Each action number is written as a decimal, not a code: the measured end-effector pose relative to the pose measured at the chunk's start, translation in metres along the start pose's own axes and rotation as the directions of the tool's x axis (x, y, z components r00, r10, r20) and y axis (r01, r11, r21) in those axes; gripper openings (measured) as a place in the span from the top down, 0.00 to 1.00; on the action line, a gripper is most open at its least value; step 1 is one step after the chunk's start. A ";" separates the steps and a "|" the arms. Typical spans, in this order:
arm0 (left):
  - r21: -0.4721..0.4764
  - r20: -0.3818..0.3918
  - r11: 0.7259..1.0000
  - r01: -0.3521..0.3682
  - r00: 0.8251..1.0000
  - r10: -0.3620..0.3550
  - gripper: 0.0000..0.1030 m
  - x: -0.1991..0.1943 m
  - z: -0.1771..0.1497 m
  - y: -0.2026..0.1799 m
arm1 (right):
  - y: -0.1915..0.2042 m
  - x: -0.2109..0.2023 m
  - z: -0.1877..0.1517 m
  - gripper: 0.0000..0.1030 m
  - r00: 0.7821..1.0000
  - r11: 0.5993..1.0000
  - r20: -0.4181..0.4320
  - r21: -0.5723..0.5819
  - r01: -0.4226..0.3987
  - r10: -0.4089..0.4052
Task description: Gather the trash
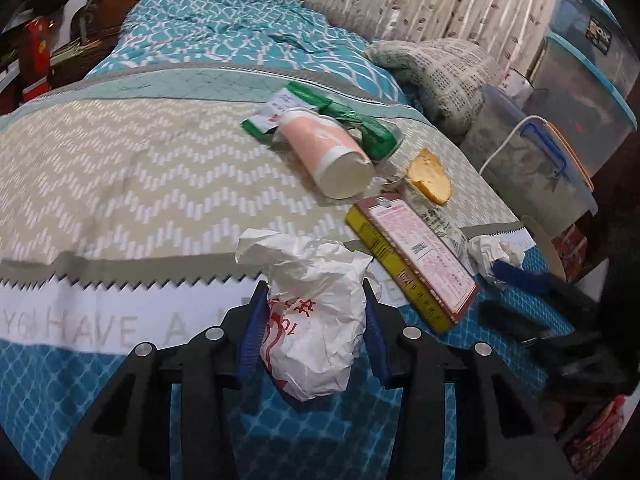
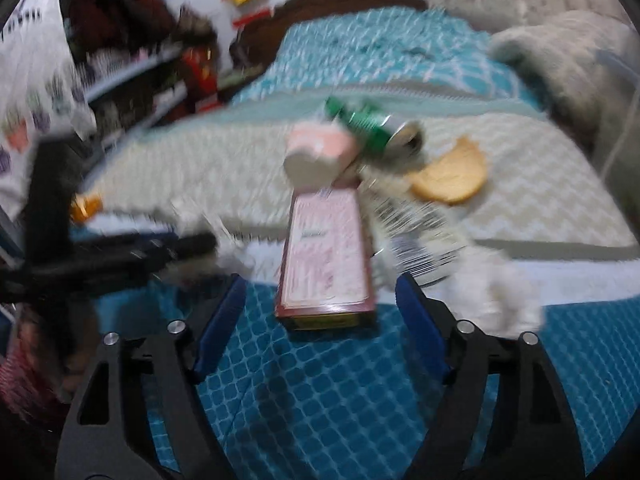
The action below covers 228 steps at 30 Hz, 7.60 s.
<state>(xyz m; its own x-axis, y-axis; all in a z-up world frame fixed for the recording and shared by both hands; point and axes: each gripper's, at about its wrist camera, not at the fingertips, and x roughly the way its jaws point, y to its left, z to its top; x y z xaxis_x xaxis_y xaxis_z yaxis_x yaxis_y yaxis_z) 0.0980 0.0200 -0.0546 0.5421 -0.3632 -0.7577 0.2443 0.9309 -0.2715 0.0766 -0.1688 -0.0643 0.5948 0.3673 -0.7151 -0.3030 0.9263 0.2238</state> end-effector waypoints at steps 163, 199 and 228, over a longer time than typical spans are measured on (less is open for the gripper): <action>0.008 -0.038 0.999 -0.052 0.998 0.052 0.28 0.006 -0.013 0.004 | 0.050 -0.008 -0.064 0.25 0.995 0.973 -0.084 -0.228 0.040 -0.061; 0.184 -0.152 0.930 0.319 0.944 -0.294 0.52 0.025 0.063 -0.180 | -0.106 -0.148 -0.073 0.40 0.905 0.946 0.337 0.278 0.168 -0.260; 0.284 -0.268 0.857 0.430 0.894 -0.360 0.17 0.117 0.101 -0.320 | -0.246 -0.175 -0.120 0.32 0.855 0.717 0.238 0.667 0.202 -0.462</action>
<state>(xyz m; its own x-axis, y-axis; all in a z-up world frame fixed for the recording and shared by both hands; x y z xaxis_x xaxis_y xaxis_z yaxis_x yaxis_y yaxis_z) 0.1644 -0.3244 0.0033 0.1808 -0.6496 -0.7384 0.6706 0.6307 -0.3906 -0.0426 -0.4711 -0.0736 0.8253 -0.0938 -0.5569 0.3994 0.7942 0.4581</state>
